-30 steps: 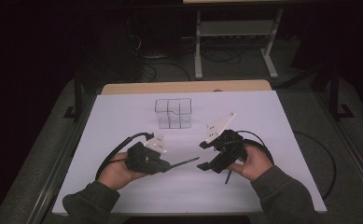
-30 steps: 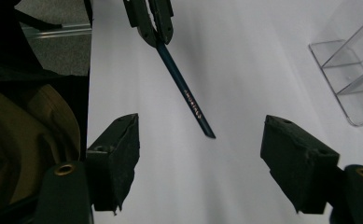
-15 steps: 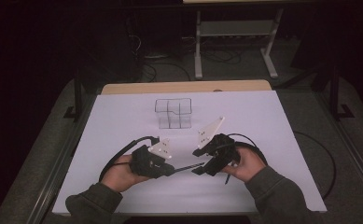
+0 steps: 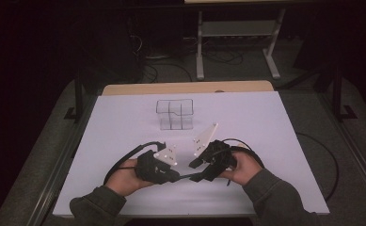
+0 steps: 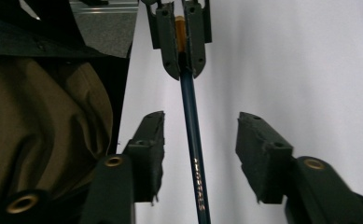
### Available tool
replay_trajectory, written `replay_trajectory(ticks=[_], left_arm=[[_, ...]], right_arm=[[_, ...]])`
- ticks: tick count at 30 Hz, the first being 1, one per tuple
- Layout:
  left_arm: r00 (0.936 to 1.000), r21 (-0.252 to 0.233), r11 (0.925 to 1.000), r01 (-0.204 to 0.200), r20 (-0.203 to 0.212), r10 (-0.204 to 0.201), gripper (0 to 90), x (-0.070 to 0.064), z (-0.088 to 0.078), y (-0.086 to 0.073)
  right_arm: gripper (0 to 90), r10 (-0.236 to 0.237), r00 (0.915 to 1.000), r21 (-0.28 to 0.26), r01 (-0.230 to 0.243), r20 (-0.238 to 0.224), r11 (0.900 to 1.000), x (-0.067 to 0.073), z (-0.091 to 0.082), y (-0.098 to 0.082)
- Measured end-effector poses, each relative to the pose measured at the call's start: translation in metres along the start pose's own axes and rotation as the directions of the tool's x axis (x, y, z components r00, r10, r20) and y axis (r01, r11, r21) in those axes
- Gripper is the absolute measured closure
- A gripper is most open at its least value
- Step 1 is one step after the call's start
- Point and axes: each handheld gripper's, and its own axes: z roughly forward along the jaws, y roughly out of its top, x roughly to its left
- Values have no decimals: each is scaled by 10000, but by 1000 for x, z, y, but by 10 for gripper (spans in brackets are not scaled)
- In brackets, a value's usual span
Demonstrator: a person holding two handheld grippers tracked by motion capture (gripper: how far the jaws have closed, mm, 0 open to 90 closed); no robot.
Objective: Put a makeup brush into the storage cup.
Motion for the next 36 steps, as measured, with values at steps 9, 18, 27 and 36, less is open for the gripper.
replay_trajectory(ticks=[9, 18, 27, 36], left_arm=[[9999, 3, 9999, -157, 49, 157, 833, -1, 2, 4], [9994, 109, 9994, -330, 116, 329, 832, -2, 5, 8], [9988, 170, 9988, -454, 180, 451, 833, -3, 6, 11], [9987, 123, 9987, -491, 147, 489, 833, -4, 8, 12]], right_arm=[[603, -47, 9994, 117, 52, -356, 9999, -1, 6, 0], [708, -114, 9981, 152, 124, -613, 9998, 0, 10, -1], [781, -105, 9962, 168, 120, -868, 9998, 1, 12, -3], [817, 18, 9956, 183, -1, -935, 9998, 0, 12, -5]])
